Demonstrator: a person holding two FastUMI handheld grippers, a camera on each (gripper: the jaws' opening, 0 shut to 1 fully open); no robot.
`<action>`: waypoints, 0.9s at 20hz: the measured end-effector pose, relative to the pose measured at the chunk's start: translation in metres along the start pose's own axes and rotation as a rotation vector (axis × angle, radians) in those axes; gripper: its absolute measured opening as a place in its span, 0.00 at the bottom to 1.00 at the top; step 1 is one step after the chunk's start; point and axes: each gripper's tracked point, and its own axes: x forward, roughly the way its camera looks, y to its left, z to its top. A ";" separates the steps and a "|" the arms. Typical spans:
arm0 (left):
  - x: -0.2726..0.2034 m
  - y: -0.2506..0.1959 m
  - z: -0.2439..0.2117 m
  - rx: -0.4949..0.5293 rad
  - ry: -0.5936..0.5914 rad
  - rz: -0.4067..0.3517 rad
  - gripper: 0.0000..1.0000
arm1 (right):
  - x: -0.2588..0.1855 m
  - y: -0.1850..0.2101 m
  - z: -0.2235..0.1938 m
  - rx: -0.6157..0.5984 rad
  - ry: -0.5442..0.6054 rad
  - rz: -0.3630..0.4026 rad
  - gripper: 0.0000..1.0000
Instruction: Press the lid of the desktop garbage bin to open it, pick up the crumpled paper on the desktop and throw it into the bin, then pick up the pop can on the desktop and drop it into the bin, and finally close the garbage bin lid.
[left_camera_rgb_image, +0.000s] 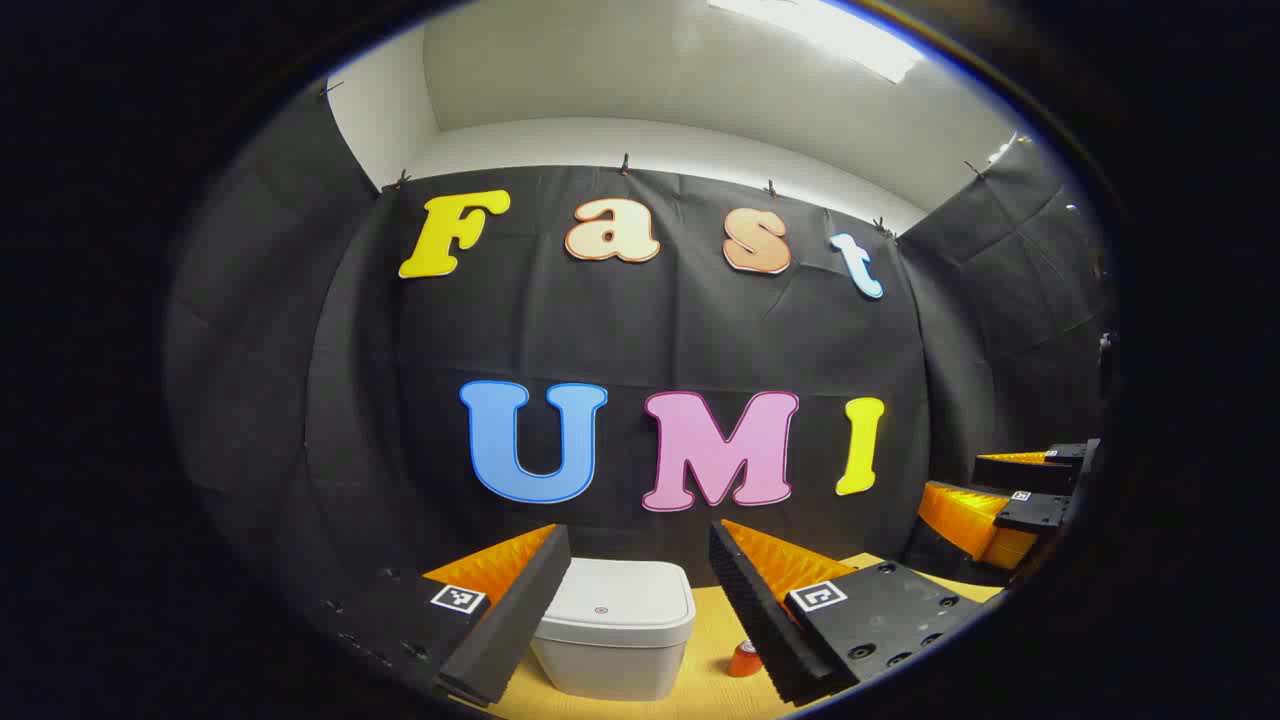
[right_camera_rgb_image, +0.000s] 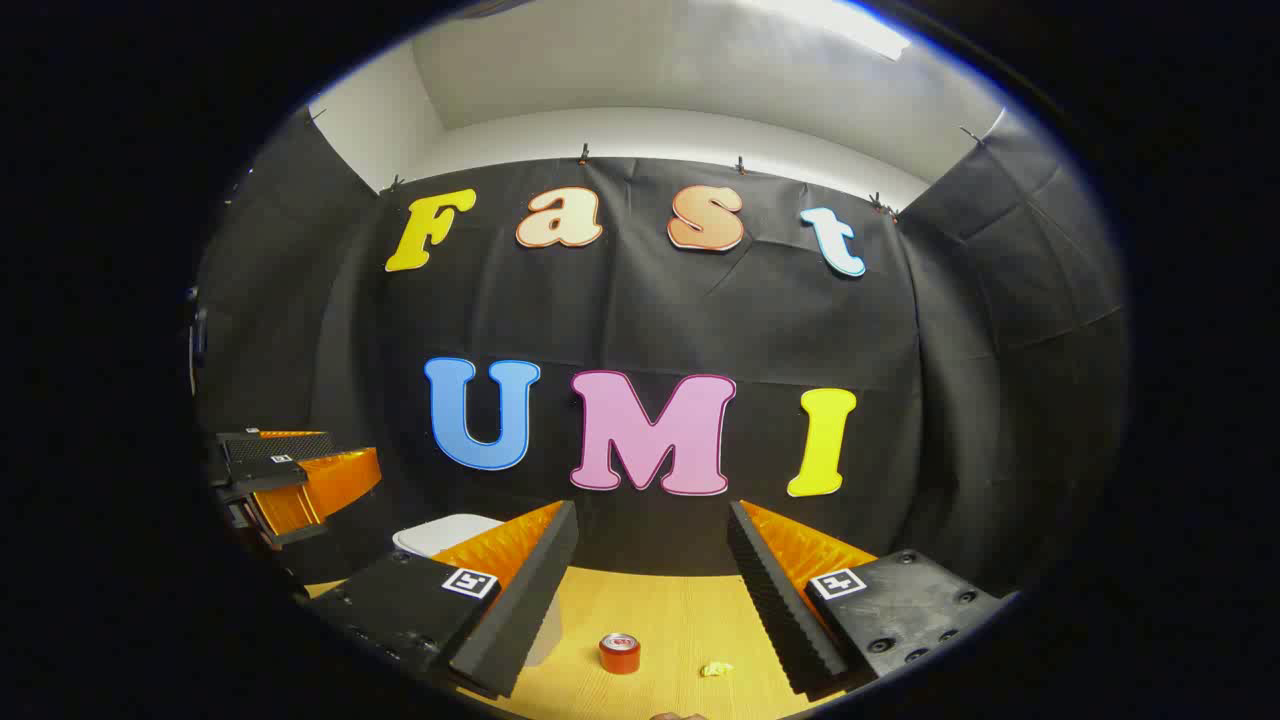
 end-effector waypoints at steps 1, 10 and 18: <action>0.000 -0.001 0.001 -0.004 -0.002 -0.003 0.94 | 0.000 -0.003 0.002 -0.002 -0.002 -0.001 0.97; 0.003 -0.007 0.001 0.010 -0.003 -0.030 0.94 | -0.004 -0.009 0.007 0.008 -0.022 -0.020 0.97; 0.009 -0.004 -0.008 -0.042 0.033 -0.025 0.94 | -0.012 -0.018 0.010 0.008 -0.044 -0.046 0.97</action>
